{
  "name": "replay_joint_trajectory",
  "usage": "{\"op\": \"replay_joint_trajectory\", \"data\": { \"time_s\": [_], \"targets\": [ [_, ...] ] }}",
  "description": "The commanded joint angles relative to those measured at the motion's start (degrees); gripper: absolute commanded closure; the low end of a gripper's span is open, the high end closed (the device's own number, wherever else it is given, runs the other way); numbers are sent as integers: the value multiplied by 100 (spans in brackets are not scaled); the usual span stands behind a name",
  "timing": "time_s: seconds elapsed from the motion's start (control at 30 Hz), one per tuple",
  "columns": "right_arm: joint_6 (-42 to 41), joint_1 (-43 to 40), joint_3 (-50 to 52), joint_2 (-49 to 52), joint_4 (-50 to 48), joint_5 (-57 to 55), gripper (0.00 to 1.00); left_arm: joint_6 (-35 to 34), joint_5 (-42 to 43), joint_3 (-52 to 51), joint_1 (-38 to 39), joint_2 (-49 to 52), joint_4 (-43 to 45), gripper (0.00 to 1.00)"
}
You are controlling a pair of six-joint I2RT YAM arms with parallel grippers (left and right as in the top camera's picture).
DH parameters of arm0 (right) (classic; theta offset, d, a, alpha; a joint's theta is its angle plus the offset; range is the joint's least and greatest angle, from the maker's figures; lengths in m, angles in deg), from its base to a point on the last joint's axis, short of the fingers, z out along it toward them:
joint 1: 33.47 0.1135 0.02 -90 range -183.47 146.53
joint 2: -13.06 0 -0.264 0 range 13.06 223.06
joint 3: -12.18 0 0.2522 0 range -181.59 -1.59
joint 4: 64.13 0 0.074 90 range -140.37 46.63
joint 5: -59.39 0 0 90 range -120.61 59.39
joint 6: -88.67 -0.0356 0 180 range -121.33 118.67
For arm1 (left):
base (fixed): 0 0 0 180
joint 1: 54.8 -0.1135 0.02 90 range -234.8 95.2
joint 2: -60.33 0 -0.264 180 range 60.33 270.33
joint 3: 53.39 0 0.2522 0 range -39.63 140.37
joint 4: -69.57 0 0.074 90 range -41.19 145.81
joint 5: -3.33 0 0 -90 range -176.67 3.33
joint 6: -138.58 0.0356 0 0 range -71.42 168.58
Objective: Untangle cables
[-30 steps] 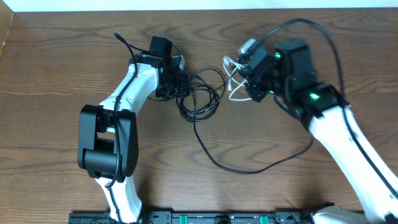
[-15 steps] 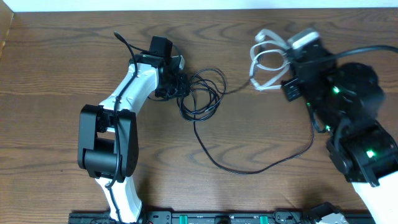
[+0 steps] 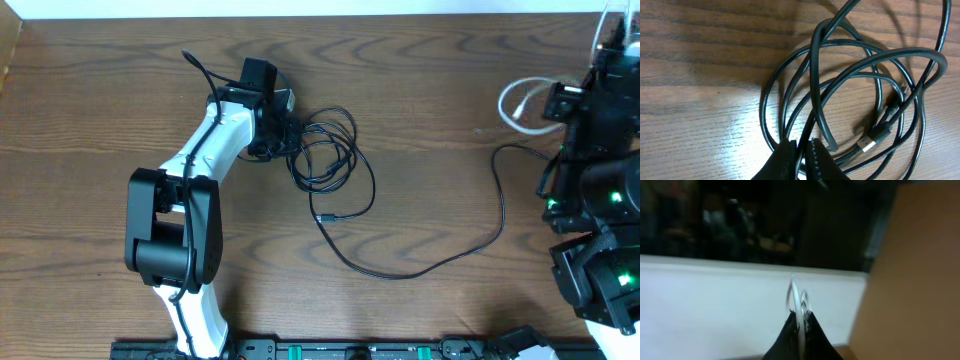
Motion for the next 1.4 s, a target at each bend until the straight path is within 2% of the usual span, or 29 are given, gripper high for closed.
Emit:
{"op": "replay_joint_trajectory", "data": {
  "time_s": [0.0,0.23,0.53,0.77,0.9,0.97,1.17,1.2,1.27,1.37],
  "targets": [
    [79,-269,-48,96,267,-402,99,-37,-79,-61,-7,98,4,88],
    [-229,-1346,-48,844,1117,-358,99,-35,-79,-61,-7,98,2,87],
    [-476,-3093,-48,2098,1211,22,99,-35,-79,-61,-7,98,0,86],
    [-1307,-4470,-48,3309,1226,142,99,-35,-79,-61,-7,98,-4,86],
    [-2168,-5158,-48,3926,1416,208,99,-35,-79,-61,-7,98,-20,87],
    [-2697,-5482,-48,4203,1510,511,97,-35,-79,-61,-7,98,-20,86],
    [-2955,-6245,-48,4791,1775,2024,98,-35,-79,-61,-7,98,-20,86],
    [-2955,-6317,-48,4846,1775,2297,93,-35,-79,-61,-7,98,-17,86],
    [-2955,-6430,-48,4927,1764,2907,73,-35,-79,-63,-7,98,-15,86],
    [-2953,-6505,-48,4946,1746,3475,59,-35,-79,-61,-7,98,-15,86]
  ]
}}
